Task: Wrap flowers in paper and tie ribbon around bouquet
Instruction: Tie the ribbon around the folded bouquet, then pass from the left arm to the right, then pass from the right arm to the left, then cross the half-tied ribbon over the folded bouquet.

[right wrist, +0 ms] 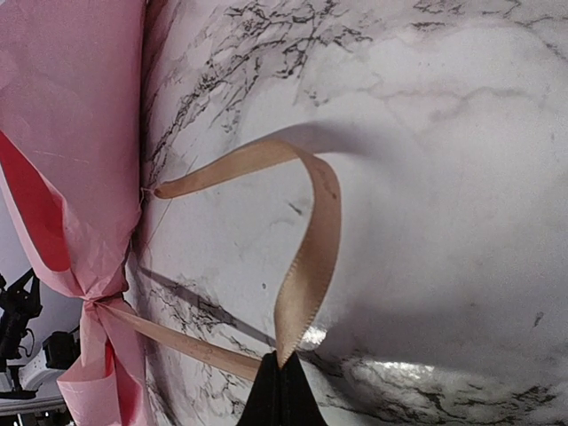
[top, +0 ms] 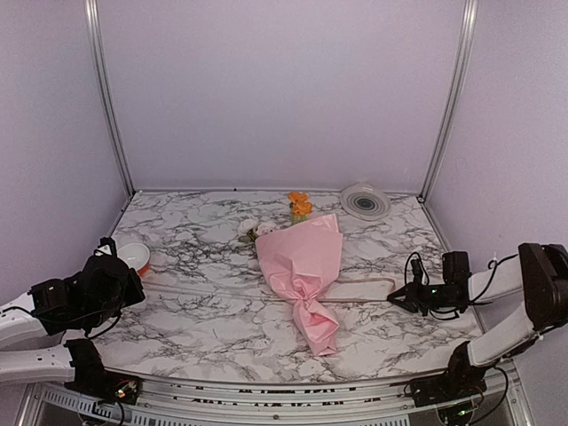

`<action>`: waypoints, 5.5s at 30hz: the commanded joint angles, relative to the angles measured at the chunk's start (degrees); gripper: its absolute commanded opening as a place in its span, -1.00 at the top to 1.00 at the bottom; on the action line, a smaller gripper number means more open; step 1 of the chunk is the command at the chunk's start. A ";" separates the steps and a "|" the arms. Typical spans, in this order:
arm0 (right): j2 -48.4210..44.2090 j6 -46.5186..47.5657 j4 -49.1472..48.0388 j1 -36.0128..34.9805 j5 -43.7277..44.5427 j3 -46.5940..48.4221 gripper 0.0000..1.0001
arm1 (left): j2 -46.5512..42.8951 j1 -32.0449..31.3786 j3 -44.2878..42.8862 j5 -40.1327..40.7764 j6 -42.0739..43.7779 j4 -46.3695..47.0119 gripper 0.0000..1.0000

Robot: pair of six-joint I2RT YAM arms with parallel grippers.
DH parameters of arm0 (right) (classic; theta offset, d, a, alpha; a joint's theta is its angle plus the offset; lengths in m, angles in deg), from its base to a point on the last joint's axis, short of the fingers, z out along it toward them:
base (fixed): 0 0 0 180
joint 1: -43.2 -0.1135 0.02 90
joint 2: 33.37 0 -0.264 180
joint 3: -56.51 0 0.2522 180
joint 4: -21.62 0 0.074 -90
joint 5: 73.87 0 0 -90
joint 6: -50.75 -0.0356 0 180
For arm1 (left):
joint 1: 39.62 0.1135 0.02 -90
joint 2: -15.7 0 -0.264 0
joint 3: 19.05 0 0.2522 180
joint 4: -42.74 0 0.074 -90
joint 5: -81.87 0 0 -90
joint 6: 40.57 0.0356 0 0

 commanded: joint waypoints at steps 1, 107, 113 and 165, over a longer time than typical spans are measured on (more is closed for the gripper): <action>-0.93 1.01 -0.05 3.07 11.18 0.02 1.00 | -0.22 2.53 0.68 11.84 0.45 -7.24 1.00; 9.23 5.24 -25.99 -50.74 -3.32 26.27 1.00 | 60.04 -19.44 -15.88 -30.37 54.09 71.09 -0.84; 8.63 5.53 -25.63 -50.81 -2.58 26.18 1.00 | 61.27 -20.06 -17.17 -29.26 51.48 71.19 -0.03; 11.88 10.87 32.15 -25.41 40.19 28.81 1.00 | 62.42 -24.12 -17.82 -23.79 55.16 70.96 1.00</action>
